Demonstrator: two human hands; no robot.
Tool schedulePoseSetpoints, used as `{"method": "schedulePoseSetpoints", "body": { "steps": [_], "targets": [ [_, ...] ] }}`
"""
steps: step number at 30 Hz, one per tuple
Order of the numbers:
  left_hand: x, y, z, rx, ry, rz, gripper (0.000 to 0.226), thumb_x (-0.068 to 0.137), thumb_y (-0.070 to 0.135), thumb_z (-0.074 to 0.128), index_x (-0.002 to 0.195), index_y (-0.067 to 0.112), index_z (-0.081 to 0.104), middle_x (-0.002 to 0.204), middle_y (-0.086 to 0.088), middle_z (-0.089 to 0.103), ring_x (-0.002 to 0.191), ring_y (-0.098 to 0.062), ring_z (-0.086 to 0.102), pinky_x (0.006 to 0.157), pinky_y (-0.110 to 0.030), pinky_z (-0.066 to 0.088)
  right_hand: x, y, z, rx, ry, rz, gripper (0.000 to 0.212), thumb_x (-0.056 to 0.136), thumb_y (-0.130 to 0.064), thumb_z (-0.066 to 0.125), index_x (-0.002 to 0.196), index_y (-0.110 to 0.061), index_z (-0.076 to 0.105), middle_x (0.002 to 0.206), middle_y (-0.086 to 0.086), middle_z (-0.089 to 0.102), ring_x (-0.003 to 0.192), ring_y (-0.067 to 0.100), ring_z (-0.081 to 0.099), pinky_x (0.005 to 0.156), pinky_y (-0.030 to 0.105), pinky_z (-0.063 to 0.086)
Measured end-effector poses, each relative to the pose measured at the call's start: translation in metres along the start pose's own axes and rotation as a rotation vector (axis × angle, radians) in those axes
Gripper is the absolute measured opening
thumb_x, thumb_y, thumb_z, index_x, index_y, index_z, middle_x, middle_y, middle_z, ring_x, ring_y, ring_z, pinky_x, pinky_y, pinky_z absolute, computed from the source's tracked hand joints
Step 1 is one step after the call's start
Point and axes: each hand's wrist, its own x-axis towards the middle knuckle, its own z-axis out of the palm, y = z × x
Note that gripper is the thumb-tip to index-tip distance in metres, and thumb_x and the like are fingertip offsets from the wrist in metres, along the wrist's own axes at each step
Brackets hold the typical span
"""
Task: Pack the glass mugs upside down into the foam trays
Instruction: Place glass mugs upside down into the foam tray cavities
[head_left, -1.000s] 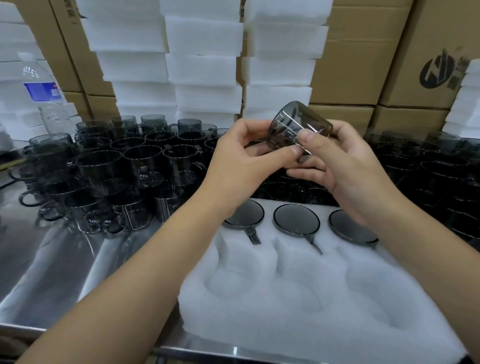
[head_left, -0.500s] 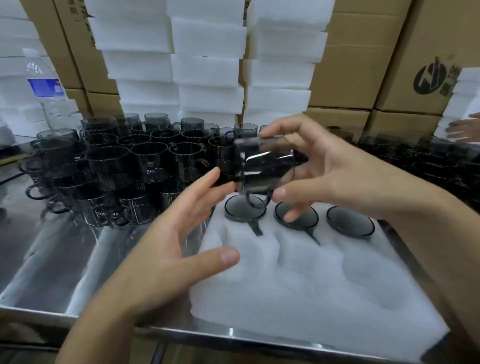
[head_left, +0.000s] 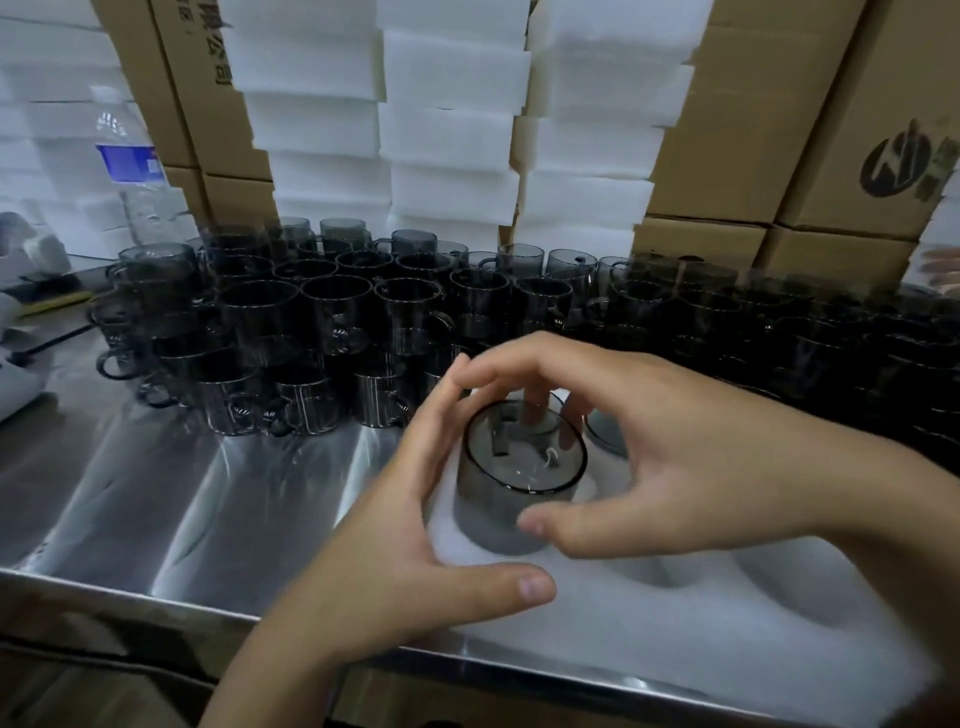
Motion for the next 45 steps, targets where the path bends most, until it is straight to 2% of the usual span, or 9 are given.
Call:
{"method": "schedulePoseSetpoints", "body": {
  "steps": [4,12,16,20,25,28,33,39,45],
  "targets": [
    [-0.002,-0.003,0.002,-0.033,0.026,-0.011,0.112,0.065,0.073,0.069,0.152,0.033,0.013,0.152,0.021,0.032,0.142,-0.003,0.025,0.113,-0.031,0.027,0.000,-0.001,0.004,-0.046,-0.037,0.047,0.064,0.073,-0.033,0.074,0.128,-0.044,0.044,0.117,-0.025,0.052,0.118,-0.003,0.044,0.093,0.016,0.038],
    [-0.002,-0.006,0.002,-0.146,0.094,-0.078,0.089,0.073,0.061,0.067,0.146,0.045,0.020,0.145,0.030,0.038,0.138,0.004,0.030,0.110,-0.022,0.033,0.002,0.006,0.008,0.011,-0.099,0.096,0.066,0.076,-0.026,0.073,0.133,-0.041,0.044,0.126,-0.027,0.051,0.125,-0.003,0.043,0.102,0.024,0.040],
    [-0.002,-0.006,0.002,-0.125,0.112,-0.091,0.081,0.075,0.046,0.065,0.144,0.047,0.022,0.142,0.032,0.040,0.136,0.007,0.032,0.106,-0.013,0.033,0.001,0.011,0.014,0.059,-0.014,0.066,0.058,0.077,-0.045,0.070,0.130,-0.043,0.048,0.124,-0.029,0.053,0.122,-0.003,0.045,0.099,0.018,0.039],
    [0.000,-0.004,0.002,-0.124,0.124,-0.110,0.073,0.078,0.053,0.055,0.143,0.049,0.022,0.138,0.028,0.047,0.135,0.008,0.033,0.107,-0.029,0.031,0.000,0.019,0.017,0.123,0.091,0.117,0.050,0.069,-0.063,0.068,0.116,-0.051,0.059,0.108,-0.024,0.055,0.109,-0.001,0.049,0.091,0.015,0.038],
    [0.000,-0.002,0.003,-0.133,0.112,-0.093,0.072,0.082,0.042,0.054,0.147,0.040,0.022,0.135,0.016,0.053,0.136,0.001,0.036,0.108,-0.029,0.032,-0.001,0.021,0.020,0.004,0.025,0.158,0.069,0.060,-0.070,0.060,0.125,-0.051,0.055,0.101,-0.026,0.050,0.102,0.002,0.042,0.089,0.014,0.033],
    [-0.001,-0.002,0.003,-0.128,0.089,-0.077,0.077,0.080,0.035,0.058,0.148,0.036,0.021,0.135,0.015,0.054,0.135,-0.003,0.038,0.108,-0.018,0.031,-0.001,0.021,0.020,-0.160,0.010,0.151,0.074,0.059,-0.079,0.050,0.128,-0.051,0.052,0.102,-0.031,0.038,0.104,-0.002,0.034,0.089,0.012,0.025],
    [-0.001,0.000,0.001,-0.143,0.079,-0.081,0.079,0.076,0.032,0.061,0.145,0.039,0.024,0.135,0.017,0.054,0.135,-0.001,0.039,0.110,-0.027,0.035,0.000,0.021,0.018,-0.271,-0.074,0.192,0.080,0.057,-0.085,0.037,0.129,-0.054,0.048,0.100,-0.030,0.030,0.100,-0.004,0.029,0.087,0.015,0.023],
    [-0.001,0.004,-0.001,-0.173,0.058,-0.117,0.076,0.074,0.030,0.062,0.143,0.041,0.031,0.136,0.019,0.053,0.135,0.002,0.037,0.106,-0.013,0.031,0.000,0.023,0.020,-0.317,-0.088,0.199,0.082,0.057,-0.088,0.029,0.131,-0.056,0.043,0.096,-0.027,0.028,0.097,-0.002,0.029,0.089,0.020,0.027],
    [0.006,0.011,-0.001,-0.059,0.005,-0.160,0.062,0.071,0.018,0.057,0.131,0.037,0.051,0.137,0.020,0.052,0.132,0.006,0.038,0.112,-0.023,0.030,0.001,0.029,0.025,-0.211,0.016,0.152,0.074,0.059,-0.083,0.043,0.124,-0.051,0.054,0.092,-0.021,0.036,0.096,0.002,0.035,0.087,0.020,0.030]
  ]
}}
